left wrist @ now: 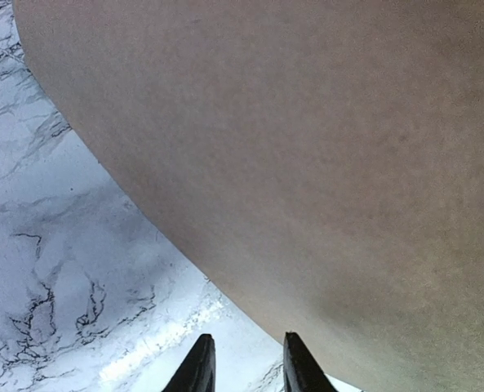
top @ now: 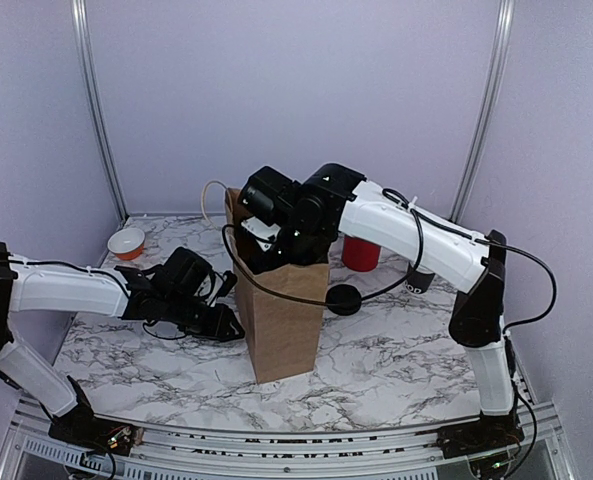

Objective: Pack the takeout coffee

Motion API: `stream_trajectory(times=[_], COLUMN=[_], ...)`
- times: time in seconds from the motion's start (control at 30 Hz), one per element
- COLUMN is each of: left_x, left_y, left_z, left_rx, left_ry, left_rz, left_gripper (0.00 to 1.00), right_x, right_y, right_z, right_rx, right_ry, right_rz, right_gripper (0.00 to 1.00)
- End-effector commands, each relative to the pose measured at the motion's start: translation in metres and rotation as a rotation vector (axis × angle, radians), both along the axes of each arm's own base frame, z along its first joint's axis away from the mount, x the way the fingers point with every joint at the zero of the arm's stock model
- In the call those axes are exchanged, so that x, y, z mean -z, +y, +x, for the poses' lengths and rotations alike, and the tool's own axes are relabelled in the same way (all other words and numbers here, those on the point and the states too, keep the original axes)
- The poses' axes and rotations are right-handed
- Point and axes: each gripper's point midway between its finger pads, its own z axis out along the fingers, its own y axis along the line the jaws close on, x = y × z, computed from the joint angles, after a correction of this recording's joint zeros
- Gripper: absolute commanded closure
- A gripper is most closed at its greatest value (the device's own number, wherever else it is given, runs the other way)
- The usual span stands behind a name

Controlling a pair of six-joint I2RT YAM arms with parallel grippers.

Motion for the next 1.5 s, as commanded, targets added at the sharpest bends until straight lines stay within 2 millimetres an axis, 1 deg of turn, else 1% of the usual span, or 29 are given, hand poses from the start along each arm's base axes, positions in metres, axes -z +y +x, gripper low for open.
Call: stream_trajectory(times=[0.0,0.17,0.27,0.5,0.63,0.8,1.0,1.3,1.37,1.47], left_x=[-0.02,-0.024,-0.028,-0.036,-0.047,-0.07,-0.097,-0.151,-0.166,-0.188], left_y=[0.002,0.005,0.004,0.006,0.01,0.018,0.03,0.049,0.055,0.069], left_z=[0.006,0.007,0.008,0.011,0.015,0.021,0.029,0.041,0.043,0.045], left_rx=[0.007,0.0,-0.002,-0.009,-0.025,-0.058,-0.113,-0.204,-0.23,-0.278], left_ry=[-0.042,-0.049,-0.055,-0.069,-0.091,-0.143,-0.21,-0.354,-0.396,-0.469], left_rz=[-0.001,0.002,-0.003,-0.004,-0.004,-0.01,-0.018,-0.046,-0.05,-0.051], left_gripper=[0.71,0.71,0.71,0.71,0.71,0.71,0.71,0.69,0.69,0.68], right_x=[-0.05,-0.062,-0.073,-0.103,-0.126,-0.156,-0.194,-0.247,-0.257,-0.269], right_y=[0.0,-0.002,-0.002,0.003,0.004,0.003,0.003,0.006,0.003,-0.015], right_z=[0.002,0.004,0.006,0.012,0.016,0.02,0.02,0.013,0.013,0.022], right_rx=[-0.002,0.0,-0.001,-0.019,-0.019,-0.021,-0.036,-0.074,-0.075,-0.021], right_ry=[-0.092,-0.121,-0.149,-0.226,-0.289,-0.368,-0.45,-0.562,-0.594,-0.678], right_rz=[0.089,0.109,0.133,0.203,0.253,0.32,0.424,0.615,0.634,0.599], right_gripper=[0.08,0.08,0.08,0.08,0.07,0.08,0.07,0.07,0.07,0.06])
